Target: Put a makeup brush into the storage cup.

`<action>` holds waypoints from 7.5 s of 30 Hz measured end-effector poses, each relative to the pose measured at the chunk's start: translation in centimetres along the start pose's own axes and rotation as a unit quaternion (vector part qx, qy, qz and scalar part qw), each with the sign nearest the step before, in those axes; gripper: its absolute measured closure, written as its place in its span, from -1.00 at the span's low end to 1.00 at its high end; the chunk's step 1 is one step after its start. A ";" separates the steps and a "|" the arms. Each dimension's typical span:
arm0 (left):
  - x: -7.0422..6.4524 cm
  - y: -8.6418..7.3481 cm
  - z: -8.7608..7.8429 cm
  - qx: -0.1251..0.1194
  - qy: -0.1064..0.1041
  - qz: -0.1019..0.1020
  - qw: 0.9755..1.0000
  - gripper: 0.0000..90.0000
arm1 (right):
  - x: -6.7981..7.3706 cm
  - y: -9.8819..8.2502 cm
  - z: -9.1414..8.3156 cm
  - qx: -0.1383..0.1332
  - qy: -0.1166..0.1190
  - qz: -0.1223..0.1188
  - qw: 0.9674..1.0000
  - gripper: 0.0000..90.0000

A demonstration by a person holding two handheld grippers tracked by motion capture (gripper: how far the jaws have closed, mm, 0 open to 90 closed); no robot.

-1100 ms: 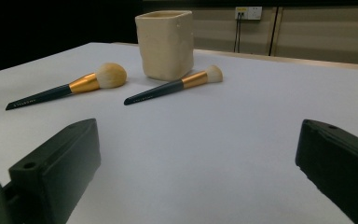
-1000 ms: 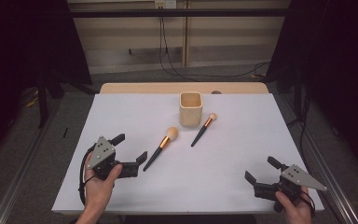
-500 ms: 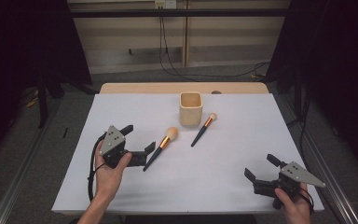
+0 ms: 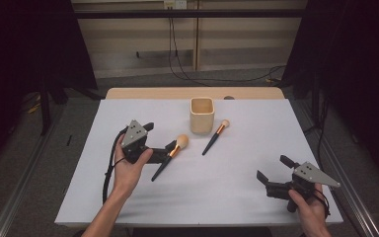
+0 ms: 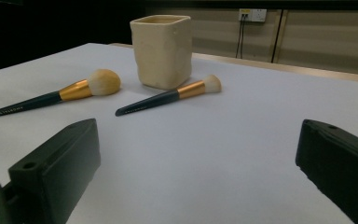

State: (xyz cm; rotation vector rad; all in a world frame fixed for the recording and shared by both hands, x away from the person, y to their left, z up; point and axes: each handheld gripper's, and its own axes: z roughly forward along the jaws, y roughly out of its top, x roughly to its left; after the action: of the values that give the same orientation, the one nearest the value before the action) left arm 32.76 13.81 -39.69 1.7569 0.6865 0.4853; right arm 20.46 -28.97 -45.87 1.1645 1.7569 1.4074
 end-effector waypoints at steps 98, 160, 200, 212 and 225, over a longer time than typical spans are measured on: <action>1.7 -1.1 13.7 0.518 -0.016 -0.025 0.855 -0.20 | 0.7 -1.4 -1.0 0.000 0.020 -0.013 1.000 -1.00; 3.4 2.5 9.9 0.400 -0.057 -0.088 0.910 0.48 | 0.6 -1.4 -0.7 0.007 0.019 -0.017 1.000 -1.00; 2.2 6.3 4.7 0.102 -0.064 -0.039 0.992 0.48 | 0.7 -1.4 -0.7 0.006 0.021 -0.015 1.000 -1.00; 2.0 6.3 4.1 0.012 -0.075 -0.041 0.996 0.48 | 0.7 -1.4 -0.7 0.005 0.020 -0.014 1.000 -1.00; 1.5 7.2 4.0 -0.050 -0.062 -0.036 0.996 0.48 | 0.7 -1.4 -0.9 0.000 0.021 -0.011 1.000 -1.00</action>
State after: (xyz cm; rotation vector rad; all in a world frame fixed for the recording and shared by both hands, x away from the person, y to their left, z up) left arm 37.91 10.51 -33.95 1.6472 0.6263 0.3525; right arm 19.07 -28.84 -46.90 1.1205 1.7933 1.4282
